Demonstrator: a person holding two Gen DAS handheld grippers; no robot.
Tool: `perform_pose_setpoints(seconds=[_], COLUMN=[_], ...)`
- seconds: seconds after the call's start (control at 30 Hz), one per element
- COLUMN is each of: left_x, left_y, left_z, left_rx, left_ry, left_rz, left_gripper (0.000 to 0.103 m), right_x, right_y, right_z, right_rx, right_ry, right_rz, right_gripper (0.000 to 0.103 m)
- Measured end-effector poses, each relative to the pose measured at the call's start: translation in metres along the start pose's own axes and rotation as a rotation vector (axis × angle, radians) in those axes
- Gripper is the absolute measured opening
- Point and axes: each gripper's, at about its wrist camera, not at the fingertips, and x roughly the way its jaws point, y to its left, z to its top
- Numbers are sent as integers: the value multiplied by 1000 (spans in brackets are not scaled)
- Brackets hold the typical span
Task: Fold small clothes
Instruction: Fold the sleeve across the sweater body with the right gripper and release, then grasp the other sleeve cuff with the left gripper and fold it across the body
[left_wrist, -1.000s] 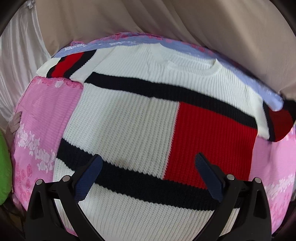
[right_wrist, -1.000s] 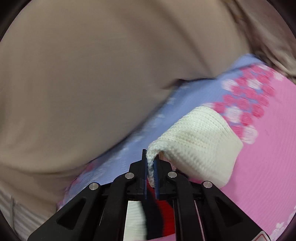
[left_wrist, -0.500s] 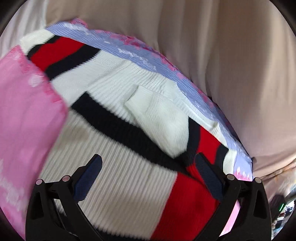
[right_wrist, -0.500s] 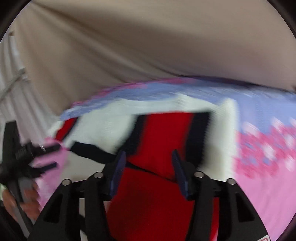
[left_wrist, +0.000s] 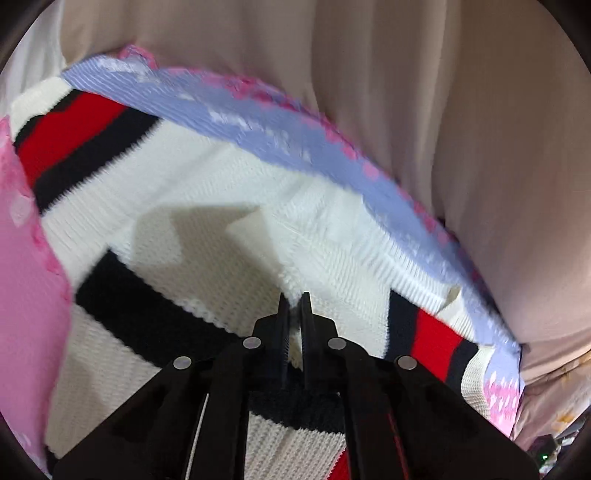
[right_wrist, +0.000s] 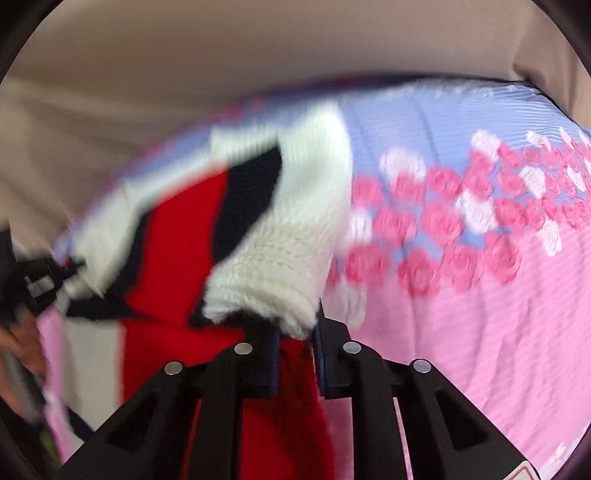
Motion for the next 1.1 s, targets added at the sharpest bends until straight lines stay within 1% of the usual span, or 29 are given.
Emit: perform_pose_setpoints(seconds=[0.07,0.1,0.13,0.17,0.2,0.23,0.3,0.33,0.37,0.4,0.43,0.47,0.5,0.53,0.57,0.6,0.63,0.7,0.73,0.77,0.8,0.83,0.87,0.9,0.93,0.97,1.0,1.03,1.1], left_x=[8,15,25,31,30,27,19,10,-3,-14,-24,-31,-40,-45,-47,-47,-43,-39,-38,-40,-37,-35,-34,-34,-31,-25,-21,-24,-38], left_y=[4,5,10,14,16,16,22,30,41,53,69,86,111,127,147,171,200,246,272,292,314,325,335,339,342,341,339,335,312], left_z=[-7,-11,-19,-25,-29,-31,-28,-23,-15,-6,5,20,39,51,65,81,98,117,125,129,134,137,140,143,150,157,162,167,177], left_rx=[13,23,17,5,-3,0,-16,-34,-46,-58,-78,-105,-144,-170,-202,-243,-307,-435,-524,-592,-670,-708,-740,-747,-730,-705,-693,-676,-603], left_ry=[26,45,82,98,85,74,75,55,14,-24,-61,-92,-138,-167,-197,-212,-211,-212,-230,-249,-263,-270,-296,-307,-295,-264,-237,-247,-290], left_rz=[25,39,53,53,43,34,-9,-24,-20,-14,2,31,83,120,163,205,241,263,269,266,249,234,219,217,222,202,191,199,193], left_gripper=[4,4,4,5,5,5,8,8,8,15,33,54,60,65,68,69,69,69,68,66,63,56,53,49,30,6,7,6,6], right_x=[-10,-1,11,26,24,24,15,6,-2,-11,-21,-28,-34,-39,-46,-51,-55,-61,-61,-62,-60,-59,-60,-58,-57,-57,-56,-57,-57], right_y=[-18,-29,-34,-36,-33,-26,-15,-7,1,8,18,24,32,34,41,51,60,72,77,86,92,99,103,107,111,114,117,119,121], right_z=[1,-2,-4,-10,-12,-10,-7,-7,-7,-12,-17,-23,-29,-31,-42,-52,-63,-79,-89,-99,-106,-113,-119,-124,-127,-130,-132,-133,-134], right_rx=[48,58,55,39,13,-7,-12,-22,-38,-58,-88,-114,-138,-152,-177,-204,-224,-233,-232,-232,-237,-244,-247,-249,-252,-256,-262,-266,-260], right_ry=[-26,2,36,87,66,86,74,60,47,38,29,24,24,32,46,53,61,87,101,120,136,154,167,182,193,197,200,198,195], right_rz=[-13,-35,-57,-85,-92,-113,-119,-132,-147,-160,-172,-175,-167,-154,-138,-134,-129,-99,-85,-71,-65,-64,-58,-50,-49,-51,-52,-55,-54], right_gripper=[12,12,12,12,12,12,16,16,22,29,32,39,45,46,48,50,51,53,53,54,54,54,54,54,54,54,54,54,54])
